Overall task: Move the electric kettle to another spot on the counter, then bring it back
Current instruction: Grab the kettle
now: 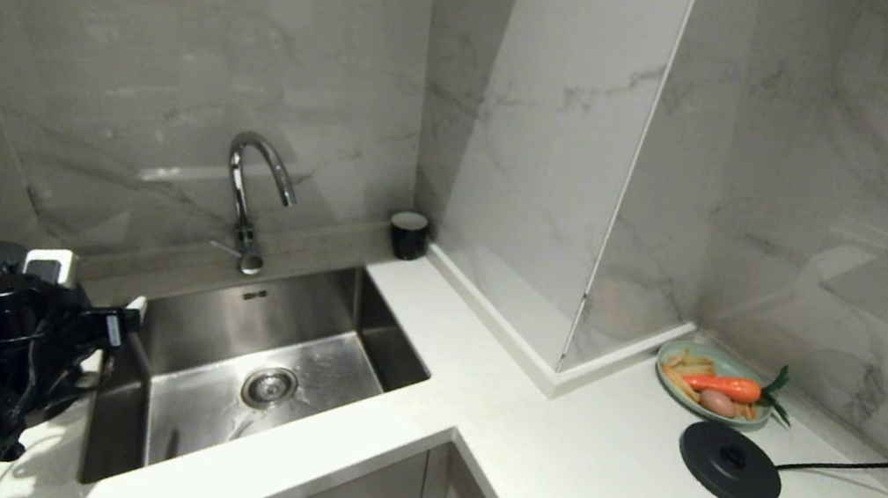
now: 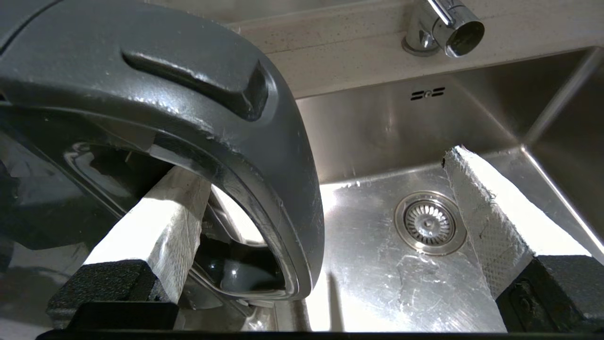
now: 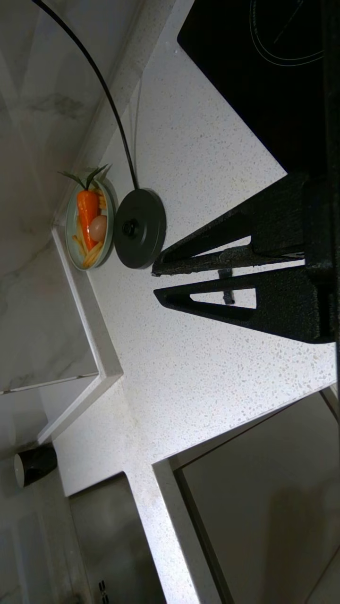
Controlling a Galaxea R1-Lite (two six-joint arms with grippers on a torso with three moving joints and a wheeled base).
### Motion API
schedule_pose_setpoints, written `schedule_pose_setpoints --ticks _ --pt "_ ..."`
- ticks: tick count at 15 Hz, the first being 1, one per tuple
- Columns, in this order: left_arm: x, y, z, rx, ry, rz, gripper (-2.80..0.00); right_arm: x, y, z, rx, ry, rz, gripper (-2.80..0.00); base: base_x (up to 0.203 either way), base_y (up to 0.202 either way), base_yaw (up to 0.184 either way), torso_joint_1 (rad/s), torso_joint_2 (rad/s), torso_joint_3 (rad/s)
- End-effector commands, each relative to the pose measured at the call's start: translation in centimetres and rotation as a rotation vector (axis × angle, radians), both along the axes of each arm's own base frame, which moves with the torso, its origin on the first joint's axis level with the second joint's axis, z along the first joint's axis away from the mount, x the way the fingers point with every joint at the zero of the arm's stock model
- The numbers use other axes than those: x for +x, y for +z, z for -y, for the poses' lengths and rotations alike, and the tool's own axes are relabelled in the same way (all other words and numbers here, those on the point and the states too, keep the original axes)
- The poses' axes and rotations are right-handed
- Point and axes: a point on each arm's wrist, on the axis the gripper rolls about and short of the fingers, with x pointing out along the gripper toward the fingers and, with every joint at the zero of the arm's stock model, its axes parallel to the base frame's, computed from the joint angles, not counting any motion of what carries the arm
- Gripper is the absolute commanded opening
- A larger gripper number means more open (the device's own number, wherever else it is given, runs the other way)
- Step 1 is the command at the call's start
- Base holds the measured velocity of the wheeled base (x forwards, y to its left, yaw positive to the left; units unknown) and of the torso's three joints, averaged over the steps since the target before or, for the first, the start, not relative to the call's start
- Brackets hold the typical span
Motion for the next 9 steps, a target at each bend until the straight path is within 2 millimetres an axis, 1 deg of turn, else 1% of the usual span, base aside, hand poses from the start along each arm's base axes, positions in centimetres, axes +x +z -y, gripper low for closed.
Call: schedule_pose_setpoints --ticks 1,2,6,9 --pt "0.04 0.17 0.01 0.003 0.0 0.011 -2.55 0.01 0.0 0.0 0.0 0.0 -0.001 -2.8 0.0 0.0 0.0 0.0 0.0 0.0" --pt "0.05 0.19 -0.05 0.004 0.002 0.012 -2.8 0.01 0.0 0.0 0.0 0.0 -0.001 -2.8 0.0 0.0 0.0 0.0 0.0 0.0" --pt "0.35 0.42 -0.14 0.008 0.002 0.027 -2.8 0.01 0.0 0.0 0.0 -0.001 -0.001 -2.8 0.0 0.0 0.0 0.0 0.0 0.0" --pt "0.55 0.09 -0.27 0.007 0.004 0.024 -2.8 0.01 0.0 0.0 0.0 0.0 -0.001 -2.8 0.0 0.0 0.0 0.0 0.0 0.0"
